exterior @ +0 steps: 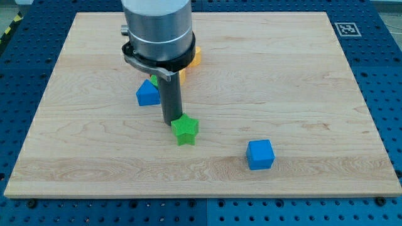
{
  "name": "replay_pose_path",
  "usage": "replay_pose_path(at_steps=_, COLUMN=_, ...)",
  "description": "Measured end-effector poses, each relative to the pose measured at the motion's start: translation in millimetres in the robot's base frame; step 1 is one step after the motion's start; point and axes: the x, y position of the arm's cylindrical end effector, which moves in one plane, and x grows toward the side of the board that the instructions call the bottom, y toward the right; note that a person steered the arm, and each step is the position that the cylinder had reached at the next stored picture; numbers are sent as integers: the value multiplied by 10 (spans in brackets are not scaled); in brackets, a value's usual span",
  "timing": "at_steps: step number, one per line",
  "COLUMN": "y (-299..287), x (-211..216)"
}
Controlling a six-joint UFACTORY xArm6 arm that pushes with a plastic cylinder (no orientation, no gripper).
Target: Push green star diagonal blue cube
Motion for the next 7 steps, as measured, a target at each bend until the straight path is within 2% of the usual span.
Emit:
replay_pose_path(at_steps=1, y=6, x=132)
replay_pose_path(at_steps=4, y=223, x=132)
replay_pose_path(at_steps=7, y=21, x=-178)
